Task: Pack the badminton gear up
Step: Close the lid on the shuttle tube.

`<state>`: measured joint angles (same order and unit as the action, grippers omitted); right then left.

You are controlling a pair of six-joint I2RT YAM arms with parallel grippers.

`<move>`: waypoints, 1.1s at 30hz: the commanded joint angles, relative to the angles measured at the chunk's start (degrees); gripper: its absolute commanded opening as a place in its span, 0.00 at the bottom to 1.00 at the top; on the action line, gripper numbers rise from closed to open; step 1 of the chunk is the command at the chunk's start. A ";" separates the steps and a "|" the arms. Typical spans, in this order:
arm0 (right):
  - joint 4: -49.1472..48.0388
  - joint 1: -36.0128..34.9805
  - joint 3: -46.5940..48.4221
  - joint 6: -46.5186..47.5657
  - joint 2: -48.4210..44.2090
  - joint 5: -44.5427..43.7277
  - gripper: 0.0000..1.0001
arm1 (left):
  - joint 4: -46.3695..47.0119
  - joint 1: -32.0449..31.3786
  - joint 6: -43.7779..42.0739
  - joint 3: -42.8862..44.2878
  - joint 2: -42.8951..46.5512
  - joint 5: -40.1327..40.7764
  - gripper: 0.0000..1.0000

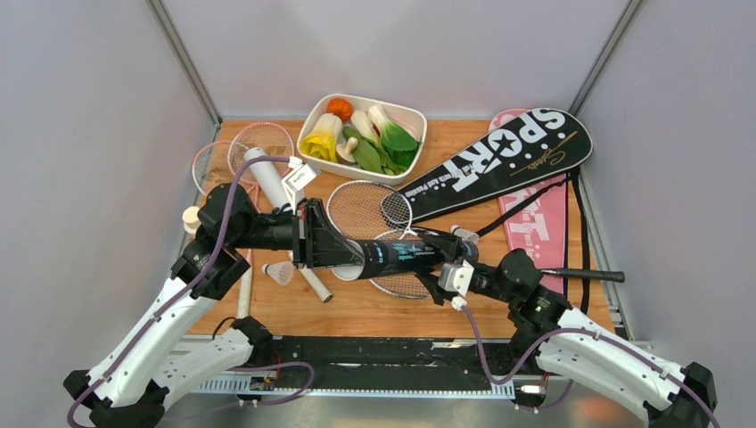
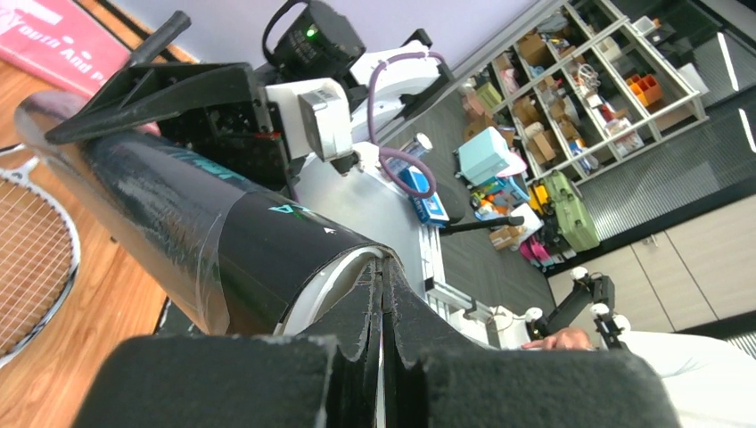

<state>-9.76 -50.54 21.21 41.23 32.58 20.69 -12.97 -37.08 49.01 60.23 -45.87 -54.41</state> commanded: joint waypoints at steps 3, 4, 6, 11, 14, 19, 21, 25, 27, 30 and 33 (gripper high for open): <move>-15.65 -0.38 -0.11 -5.11 2.00 4.73 0.55 | 9.65 0.17 4.88 1.06 -1.92 -1.56 0.00; -16.37 -0.31 0.05 -5.49 2.57 5.05 0.55 | 10.45 0.17 5.22 1.04 -2.06 -1.57 0.00; -17.88 -0.33 0.29 -6.77 3.47 5.48 0.55 | 12.00 0.17 5.94 0.59 -2.48 -1.56 0.00; -22.43 -0.33 0.06 -9.53 5.25 7.30 0.55 | 16.24 0.12 7.34 -0.79 -3.29 -1.38 0.00; -22.71 -0.28 0.76 -9.99 5.89 8.36 0.54 | 18.31 0.15 7.92 -1.53 -3.67 -1.20 0.00; -22.92 -0.32 1.53 -10.06 5.67 8.60 0.54 | 16.51 0.17 6.11 -1.47 -3.83 -0.13 0.00; -21.60 -0.32 2.14 -8.26 5.51 8.27 0.54 | 11.18 0.17 4.35 -0.85 -4.26 1.39 0.00; -16.50 -0.39 3.24 -2.19 3.64 7.11 0.53 | 1.06 0.17 1.60 0.68 -5.10 3.96 0.00; -15.19 -0.40 4.15 -0.14 2.74 7.47 0.53 | 0.77 0.17 1.69 -0.35 -4.27 4.57 0.00; -15.03 -0.39 5.78 1.47 2.69 9.50 0.53 | 6.21 0.17 5.04 -2.60 -3.60 2.17 0.00; -15.22 -0.43 7.88 2.08 4.45 12.12 0.53 | 17.12 0.12 9.59 -5.53 -3.80 -2.00 0.00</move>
<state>-15.86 -49.95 21.47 38.33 37.39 23.88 -2.63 -37.17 55.94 58.59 -48.01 -56.73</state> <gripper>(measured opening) 0.697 0.006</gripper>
